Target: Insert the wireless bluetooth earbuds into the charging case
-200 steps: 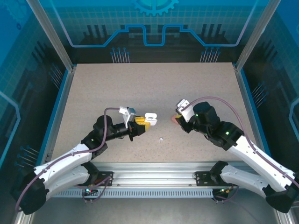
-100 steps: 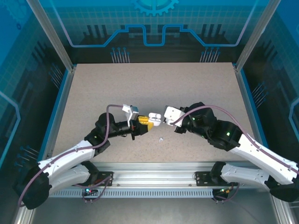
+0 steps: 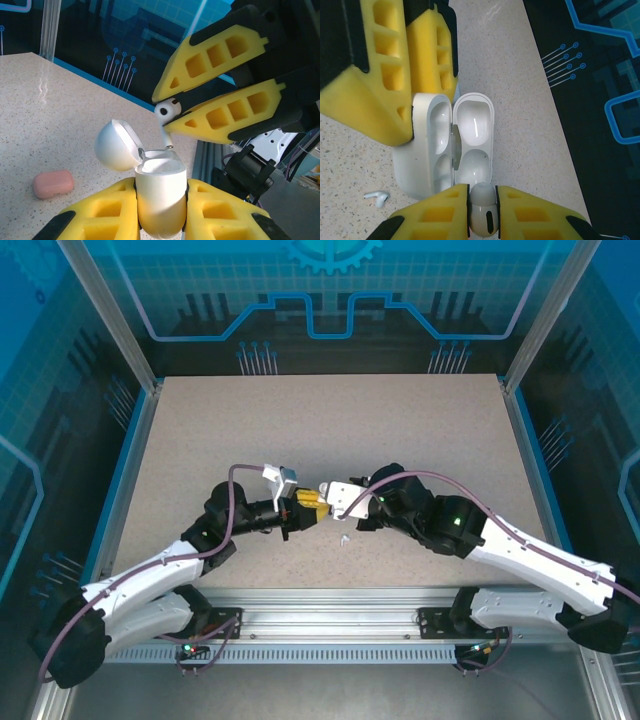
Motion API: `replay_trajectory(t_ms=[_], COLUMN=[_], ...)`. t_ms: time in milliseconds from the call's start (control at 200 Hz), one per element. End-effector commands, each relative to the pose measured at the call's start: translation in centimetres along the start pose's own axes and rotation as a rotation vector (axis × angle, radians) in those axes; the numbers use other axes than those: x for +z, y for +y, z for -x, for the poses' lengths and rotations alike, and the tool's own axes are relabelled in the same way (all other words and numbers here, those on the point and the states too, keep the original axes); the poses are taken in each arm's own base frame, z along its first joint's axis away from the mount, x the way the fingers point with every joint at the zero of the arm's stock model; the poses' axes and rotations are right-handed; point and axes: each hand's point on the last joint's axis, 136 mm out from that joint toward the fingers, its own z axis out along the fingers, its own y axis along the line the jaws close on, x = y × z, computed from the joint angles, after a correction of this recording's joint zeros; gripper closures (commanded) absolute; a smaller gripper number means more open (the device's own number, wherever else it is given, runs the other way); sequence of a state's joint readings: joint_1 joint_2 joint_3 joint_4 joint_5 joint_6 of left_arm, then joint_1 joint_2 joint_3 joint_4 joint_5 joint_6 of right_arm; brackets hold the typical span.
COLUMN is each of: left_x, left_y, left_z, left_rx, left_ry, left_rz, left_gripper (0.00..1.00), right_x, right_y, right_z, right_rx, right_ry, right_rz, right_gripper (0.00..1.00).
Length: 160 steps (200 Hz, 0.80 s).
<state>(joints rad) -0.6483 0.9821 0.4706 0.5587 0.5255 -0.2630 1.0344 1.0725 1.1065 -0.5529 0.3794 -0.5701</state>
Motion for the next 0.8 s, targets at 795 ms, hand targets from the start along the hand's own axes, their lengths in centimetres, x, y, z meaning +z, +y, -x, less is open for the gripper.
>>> replay_trajectory(t_ms=[795], left_x=[0.2], left_y=[-1.6], left_z=[2.2], left_rx=[0.059], left_ry=[-0.045], left_rz=[-0.057], left_gripper=[0.97], right_x=[-0.1], right_y=[1.5], right_z=[1.2], right_rx=[0.031], right_ry=[-0.044], right_rz=[0.132], right_gripper=[0.81])
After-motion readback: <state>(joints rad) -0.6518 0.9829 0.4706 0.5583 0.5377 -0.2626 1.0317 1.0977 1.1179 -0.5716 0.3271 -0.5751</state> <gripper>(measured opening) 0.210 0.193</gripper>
